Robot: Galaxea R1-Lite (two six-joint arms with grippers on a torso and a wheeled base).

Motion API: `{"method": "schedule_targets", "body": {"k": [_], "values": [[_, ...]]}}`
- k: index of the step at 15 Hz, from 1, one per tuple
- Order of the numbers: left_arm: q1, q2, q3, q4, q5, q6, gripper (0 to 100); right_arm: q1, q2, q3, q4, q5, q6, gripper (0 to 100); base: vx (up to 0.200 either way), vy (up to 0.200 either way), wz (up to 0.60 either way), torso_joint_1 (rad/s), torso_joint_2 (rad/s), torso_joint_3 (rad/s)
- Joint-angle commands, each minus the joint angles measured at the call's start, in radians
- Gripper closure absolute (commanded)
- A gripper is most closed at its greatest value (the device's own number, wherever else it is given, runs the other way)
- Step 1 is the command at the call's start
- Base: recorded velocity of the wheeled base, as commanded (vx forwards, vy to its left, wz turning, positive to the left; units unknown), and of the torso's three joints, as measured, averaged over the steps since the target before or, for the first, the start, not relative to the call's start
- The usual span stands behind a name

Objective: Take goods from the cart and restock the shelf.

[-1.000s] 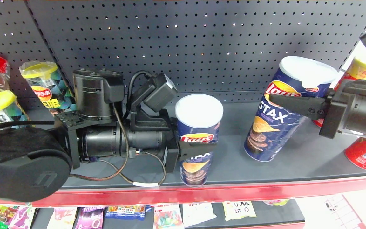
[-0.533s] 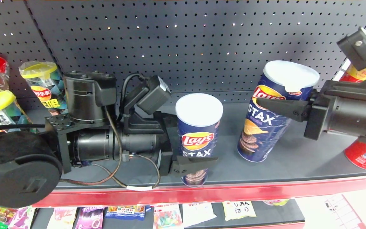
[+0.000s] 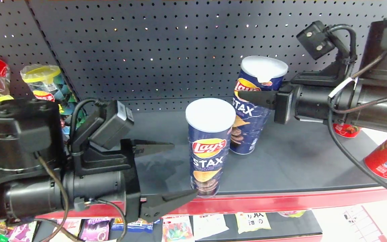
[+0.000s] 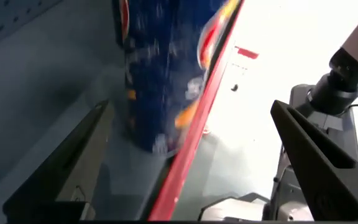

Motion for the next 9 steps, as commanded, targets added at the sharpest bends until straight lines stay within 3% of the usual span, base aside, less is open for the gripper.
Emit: {"method": "schedule_targets", "body": {"k": [1, 2, 4, 9], "values": [[-0.001, -0.132, 0.098, 0.0, 0.042, -0.026, 0, 0.002, 0.117, -0.041, -0.069, 0.021, 0.0, 100, 0.0, 0.0, 0.0, 0.0, 0.0, 0.0], [0.0, -0.147, 0.112, 0.0, 0.048, -0.033, 0, 0.002, 0.13, -0.042, -0.091, 0.021, 0.0, 100, 0.0, 0.0, 0.0, 0.0, 0.0, 0.0], [0.0, -0.204, 0.129, 0.002, 0.155, -0.098, 0, 0.007, 0.19, -0.048, -0.177, 0.024, 0.003, 100, 0.0, 0.0, 0.0, 0.0, 0.0, 0.0], [0.037, -0.238, 0.147, 0.005, 0.184, -0.121, 0, 0.008, 0.2, -0.06, -0.175, 0.024, 0.006, 100, 0.0, 0.0, 0.0, 0.0, 0.0, 0.0]]}}
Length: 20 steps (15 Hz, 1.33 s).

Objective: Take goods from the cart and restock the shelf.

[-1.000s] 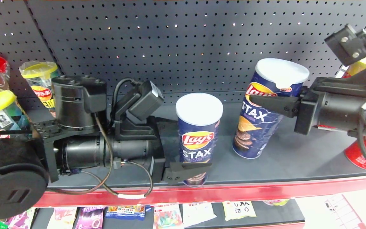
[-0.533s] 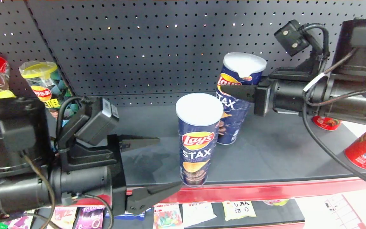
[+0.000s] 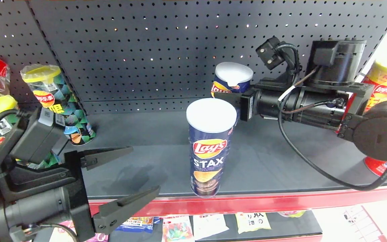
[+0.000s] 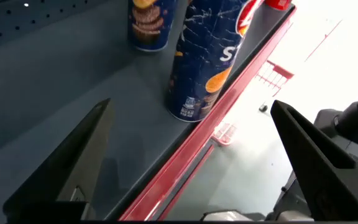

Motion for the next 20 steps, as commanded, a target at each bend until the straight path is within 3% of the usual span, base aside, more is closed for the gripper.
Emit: {"method": "schedule_targets", "body": {"k": [1, 10, 11, 18, 20], "values": [[0.022, -0.015, -0.004, 0.0, 0.002, -0.026, 0, 0.002, 0.015, -0.006, 0.0, 0.0, 0.0, 100, 0.0, 0.0, 0.0, 0.0, 0.0, 0.0], [0.031, -0.015, -0.012, -0.003, 0.002, -0.034, 0, 0.01, 0.043, -0.024, 0.0, -0.001, 0.003, 100, 0.0, 0.0, 0.0, 0.0, 0.0, 0.0], [0.031, -0.015, -0.012, -0.003, 0.002, -0.034, 0, 0.01, 0.043, -0.026, 0.0, -0.001, 0.004, 0, 0.0, 0.0, 0.0, 0.0, 0.0, 0.0], [0.042, -0.014, -0.013, -0.003, 0.003, -0.034, 0, 0.025, -0.028, 0.017, 0.0, -0.024, 0.043, 0, 0.0, 0.0, 0.0, 0.0, 0.0, 0.0], [0.055, -0.011, -0.01, -0.002, 0.005, -0.034, 0, 0.025, -0.105, 0.099, 0.0, -0.024, 0.044, 0, 0.0, 0.0, 0.0, 0.0, 0.0, 0.0]]}}
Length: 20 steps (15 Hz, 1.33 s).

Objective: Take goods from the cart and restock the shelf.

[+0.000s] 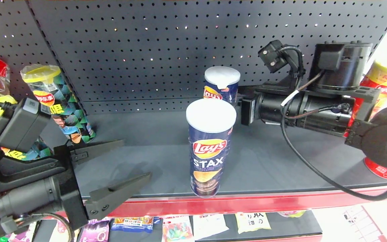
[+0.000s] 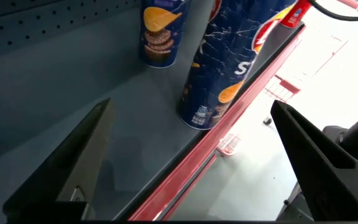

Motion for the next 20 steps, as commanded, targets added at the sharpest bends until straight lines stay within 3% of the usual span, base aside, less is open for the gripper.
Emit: {"method": "schedule_targets", "body": {"k": [1, 4, 7, 11, 14, 16, 18, 19, 20], "values": [[0.005, 0.007, 0.003, 0.001, -0.001, 0.0, 0, -0.002, -0.098, 0.078, 0.0, 0.0, 0.0, 0, 0.0, 0.0, 0.0, 0.0, 0.0, 0.0], [0.005, 0.012, 0.004, 0.002, -0.001, 0.0, 0, -0.025, -0.19, 0.158, 0.001, -0.003, 0.015, 0, 0.0, 0.0, 0.0, 0.0, 0.0, 0.0], [0.002, 0.018, 0.003, 0.019, 0.036, 0.004, 0, -0.081, -0.256, 0.221, 0.004, -0.005, 0.021, 0, 0.0, 0.0, 0.0, 0.0, 0.0, 0.0], [0.0, 0.009, -0.002, 0.157, 0.092, 0.073, 0, -0.091, -0.42, 0.36, 0.043, -0.045, 0.021, 0, 0.0, 0.0, 0.0, 0.0, 0.0, 0.0], [0.0, 0.024, -0.002, 0.19, 0.134, 0.076, 0, -0.091, -0.685, 0.379, 0.448, -0.042, 0.023, 0, 0.0, 0.0, 0.0, 0.0, 0.0, 0.0], [-0.001, 0.038, -0.002, 0.19, 0.134, 0.077, 0, -0.091, -0.8, 0.392, 0.604, -0.04, 0.023, 0, 0.0, 0.0, 0.0, 0.0, 0.0, 0.0], [-0.069, 0.09, -0.002, 0.191, 0.133, 0.077, 0, -0.104, -0.951, 0.477, 0.658, -0.046, 0.043, 0, 0.0, 0.0, 0.0, 0.0, 0.0, 0.0], [-0.074, 0.13, -0.004, 0.191, 0.136, 0.082, 0, -0.116, -0.992, 0.503, 0.659, -0.046, 0.053, 0, 0.0, 0.0, 0.0, 0.0, 0.0, 0.0], [-0.071, 0.156, -0.011, 0.191, 0.138, 0.108, 0, -0.128, -1.013, 0.512, 0.659, -0.046, 0.053, 0, 0.0, 0.0, 0.0, 0.0, 0.0, 0.0]]}}
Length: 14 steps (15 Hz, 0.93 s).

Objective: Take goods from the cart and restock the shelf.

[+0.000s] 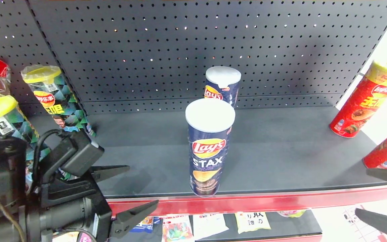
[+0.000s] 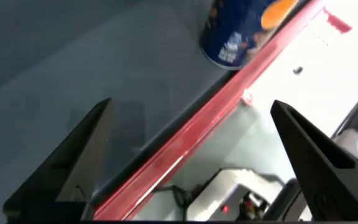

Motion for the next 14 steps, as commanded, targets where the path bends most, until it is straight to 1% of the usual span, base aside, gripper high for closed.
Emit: {"method": "schedule_targets", "body": {"k": [1, 2, 3, 6, 8, 10, 14], "values": [[-0.002, 0.089, -0.018, 0.0, 0.003, 0.047, 0, -0.037, -0.139, 0.049, 0.013, -0.001, 0.006, 0, 0.0, 0.0, 0.0, 0.0, 0.0, 0.0], [0.009, 0.116, -0.023, 0.0, 0.003, 0.07, 0, -0.051, -0.137, 0.049, 0.011, 0.001, 0.008, 0, 0.0, 0.0, 0.0, 0.0, 0.0, 0.0], [0.015, 0.136, -0.037, 0.0, 0.003, 0.082, 0, -0.054, -0.136, 0.049, 0.01, 0.001, 0.009, 0, 0.0, 0.0, 0.0, 0.0, 0.0, 0.0], [0.012, 0.205, -0.112, 0.0, 0.003, 0.09, 0, -0.057, -0.137, 0.046, 0.007, -0.001, 0.011, 0, 0.0, 0.0, 0.0, 0.0, 0.0, 0.0], [0.009, 0.258, -0.17, 0.0, 0.003, 0.122, 0, -0.07, -0.136, 0.039, 0.005, -0.001, 0.018, 0, 0.0, 0.0, 0.0, 0.0, 0.0, 0.0], [0.009, 0.281, -0.187, 0.0, 0.003, 0.13, 0, -0.07, -0.136, 0.039, 0.004, -0.001, 0.02, 0, 0.0, 0.0, 0.0, 0.0, 0.0, 0.0], [0.007, 0.285, -0.187, 0.0, 0.001, 0.131, 0, -0.07, -0.134, 0.035, 0.002, -0.001, 0.034, 0, 0.0, 0.0, 0.0, 0.0, 0.0, 0.0]]}}
